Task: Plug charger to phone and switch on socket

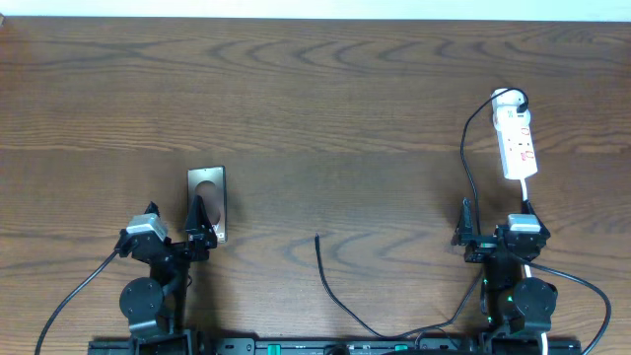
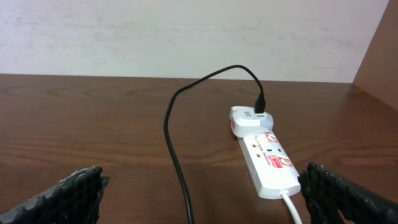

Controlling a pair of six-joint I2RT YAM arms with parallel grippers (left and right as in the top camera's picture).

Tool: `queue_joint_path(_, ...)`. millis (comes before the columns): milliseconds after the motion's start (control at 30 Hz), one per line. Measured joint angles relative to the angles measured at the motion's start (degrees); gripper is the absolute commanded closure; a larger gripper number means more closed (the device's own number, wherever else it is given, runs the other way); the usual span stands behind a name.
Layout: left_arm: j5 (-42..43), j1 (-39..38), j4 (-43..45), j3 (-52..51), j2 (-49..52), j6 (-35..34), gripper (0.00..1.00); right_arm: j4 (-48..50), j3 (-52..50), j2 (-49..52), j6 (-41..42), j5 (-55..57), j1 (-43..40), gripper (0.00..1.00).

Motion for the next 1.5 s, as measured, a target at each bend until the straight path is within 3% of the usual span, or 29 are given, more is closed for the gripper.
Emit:
queue_joint_path(767, 3.45, 0.00, -3.93, 4.39, 2.16, 0.02, 0.16, 0.00, 0.00, 0.00, 0.00, 0.00, 0.00, 0.01)
queue_joint_path(1167, 6.64, 0.00, -10.29, 26.27, 28.30, 6.29, 0.16, 0.00, 0.00, 0.00, 0.00, 0.02, 0.00, 0.01)
queue_joint_path(1500, 9.88, -0.02, -27.50, 51.32, 53.09, 15.63, 0.16, 0.02, 0.00, 0.00, 0.00, 0.04, 0.00, 0.01)
